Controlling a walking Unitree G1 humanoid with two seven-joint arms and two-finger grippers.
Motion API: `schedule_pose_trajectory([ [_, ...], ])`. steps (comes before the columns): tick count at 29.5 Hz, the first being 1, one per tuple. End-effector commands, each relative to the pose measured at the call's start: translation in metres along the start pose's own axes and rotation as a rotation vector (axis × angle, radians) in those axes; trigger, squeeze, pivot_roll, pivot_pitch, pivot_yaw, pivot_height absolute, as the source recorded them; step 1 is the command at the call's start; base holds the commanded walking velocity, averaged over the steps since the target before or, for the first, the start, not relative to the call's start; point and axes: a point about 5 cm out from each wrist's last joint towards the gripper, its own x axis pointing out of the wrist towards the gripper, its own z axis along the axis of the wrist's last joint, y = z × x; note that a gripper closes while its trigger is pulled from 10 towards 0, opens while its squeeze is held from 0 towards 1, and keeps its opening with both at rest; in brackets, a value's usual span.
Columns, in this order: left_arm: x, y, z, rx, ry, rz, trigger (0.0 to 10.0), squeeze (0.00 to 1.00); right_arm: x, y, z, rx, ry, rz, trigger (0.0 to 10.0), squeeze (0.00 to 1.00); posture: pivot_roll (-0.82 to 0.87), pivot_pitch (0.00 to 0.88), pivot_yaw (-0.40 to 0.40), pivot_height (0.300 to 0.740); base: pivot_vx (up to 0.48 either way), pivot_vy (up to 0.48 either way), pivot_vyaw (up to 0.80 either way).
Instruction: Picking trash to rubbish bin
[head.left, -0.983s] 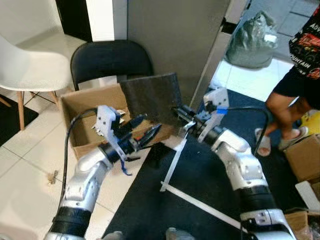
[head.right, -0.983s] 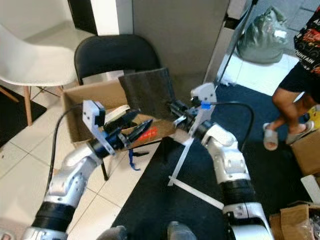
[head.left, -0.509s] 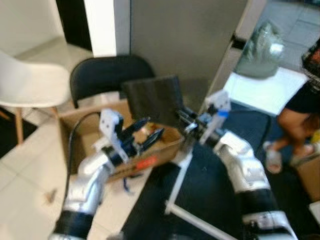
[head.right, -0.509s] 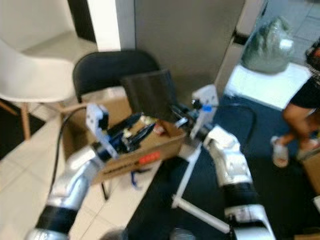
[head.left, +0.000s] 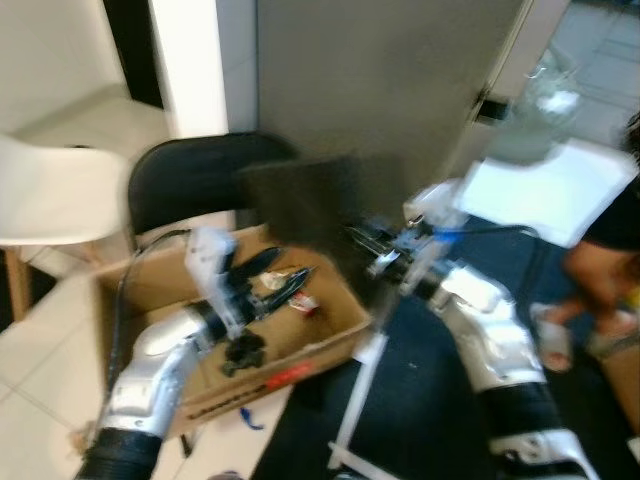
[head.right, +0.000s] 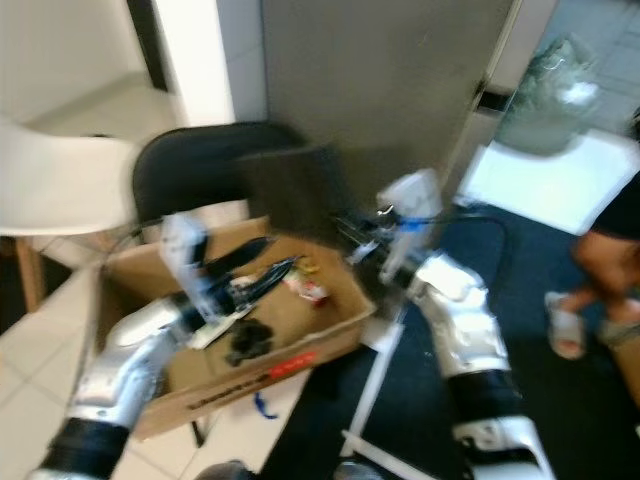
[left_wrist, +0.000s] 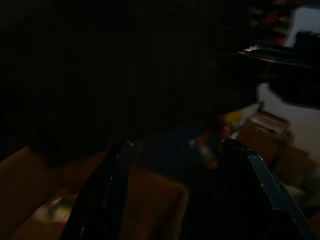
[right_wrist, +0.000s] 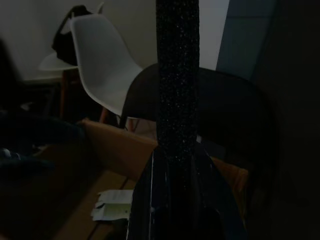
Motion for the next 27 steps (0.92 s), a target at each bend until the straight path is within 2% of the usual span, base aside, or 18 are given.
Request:
schedule_pose_trajectory([
  [1, -0.008, -0.002, -0.014, 0.024, 0.136, -0.025, 10.0, 0.0, -0.002, 0.005, -0.001, -0.043, 0.017, 0.044, 10.0, 0.0, -0.02, 0.0, -0.052, 0.74, 0.0, 0.0, 0.0],
  [4, -0.014, 0.003, -0.017, 0.042, 0.196, -0.007, 10.0, 0.0, -0.002, 0.006, 0.0, -0.062, 0.024, 0.056, 10.0, 0.0, -0.01, 0.0, -0.054, 0.74, 0.0, 0.0, 0.0],
  [7, -0.026, 0.012, -0.012, 0.06, 0.242, 0.026, 10.0, 0.0, -0.002, 0.007, 0.003, -0.091, 0.025, 0.072, 10.0, 0.0, -0.01, 0.0, -0.061, 0.74, 0.0, 0.0, 0.0],
  [15, -0.032, 0.014, -0.002, 0.1, 0.253, 0.024, 10.0, 0.0, 0.0, 0.008, 0.005, -0.114, 0.033, 0.083, 10.0, 0.0, -0.01, 0.0, -0.064, 0.74, 0.0, 0.0, 0.0],
  [20, -0.032, 0.009, 0.003, 0.131, 0.246, -0.007, 10.0, 0.0, 0.003, 0.005, 0.004, -0.109, 0.052, 0.058, 10.0, 0.0, -0.01, 0.0, -0.064, 0.74, 0.0, 0.0, 0.0],
  [21, -0.032, 0.008, 0.004, 0.133, 0.249, -0.015, 10.0, 0.0, 0.003, 0.006, 0.004, -0.095, 0.051, 0.065, 10.0, 0.08, -0.01, 0.0, -0.064, 0.74, 0.0, 0.0, 0.0],
  [22, -0.032, 0.008, 0.004, 0.133, 0.249, -0.015, 10.0, 0.0, 0.003, 0.006, 0.004, -0.095, 0.051, 0.065, 10.0, 0.08, -0.01, 0.0, -0.064, 0.74, 0.0, 0.0, 0.0],
  [23, -0.032, 0.008, 0.004, 0.135, 0.25, -0.019, 10.0, 0.0, 0.004, 0.007, 0.004, -0.084, 0.049, 0.075, 10.0, 0.75, -0.01, 0.0, -0.062, 0.74, 0.0, 0.0, 0.0],
  [24, -0.032, 0.007, 0.005, 0.135, 0.253, -0.023, 10.0, 0.0, 0.004, 0.008, 0.004, -0.074, 0.046, 0.083, 10.0, 1.0, -0.01, 0.0, -0.062, 0.74, 0.0, 0.0, 0.0],
  [27, -0.032, 0.005, 0.006, 0.139, 0.255, -0.034, 10.0, 0.0, 0.005, 0.01, 0.005, -0.044, 0.033, 0.094, 10.0, 1.0, -0.01, 0.0, -0.062, 0.74, 0.0, 0.0, 0.0],
])
